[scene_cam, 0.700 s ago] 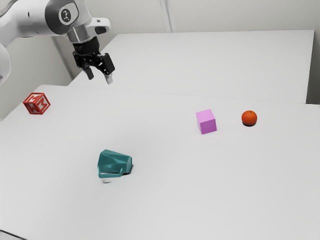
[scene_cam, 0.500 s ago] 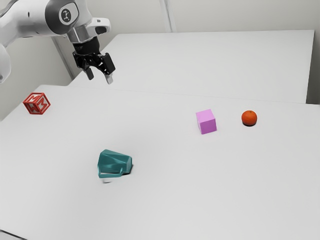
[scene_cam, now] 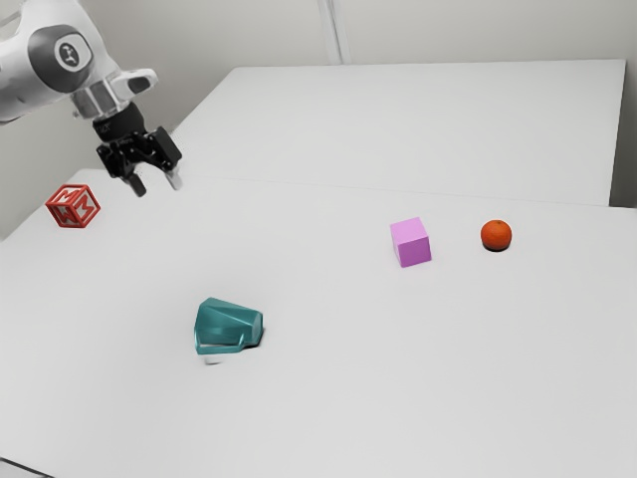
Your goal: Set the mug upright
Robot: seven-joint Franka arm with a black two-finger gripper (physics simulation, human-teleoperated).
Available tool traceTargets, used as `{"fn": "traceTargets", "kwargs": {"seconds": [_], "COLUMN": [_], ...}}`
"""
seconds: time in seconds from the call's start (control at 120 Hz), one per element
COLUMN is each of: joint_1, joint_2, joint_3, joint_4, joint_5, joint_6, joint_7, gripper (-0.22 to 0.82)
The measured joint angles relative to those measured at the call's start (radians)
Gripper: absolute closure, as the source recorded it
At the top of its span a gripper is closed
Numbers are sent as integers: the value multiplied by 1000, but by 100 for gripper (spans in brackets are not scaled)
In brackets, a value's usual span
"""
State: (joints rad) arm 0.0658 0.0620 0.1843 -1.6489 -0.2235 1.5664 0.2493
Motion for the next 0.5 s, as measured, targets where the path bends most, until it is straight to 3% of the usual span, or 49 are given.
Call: {"fn": "traceTargets", "kwargs": {"seconds": [0.125, 0.333, 0.5], "joint_1": [30, -2, 16], "joint_2": [4, 16, 30], "joint_3": [44, 74, 148], "joint_4": [-58, -183, -284], "joint_5": [-83, -260, -375], "joint_6": [1, 61, 107], "joint_7": [34, 127, 219], "gripper": [0, 0, 0]}}
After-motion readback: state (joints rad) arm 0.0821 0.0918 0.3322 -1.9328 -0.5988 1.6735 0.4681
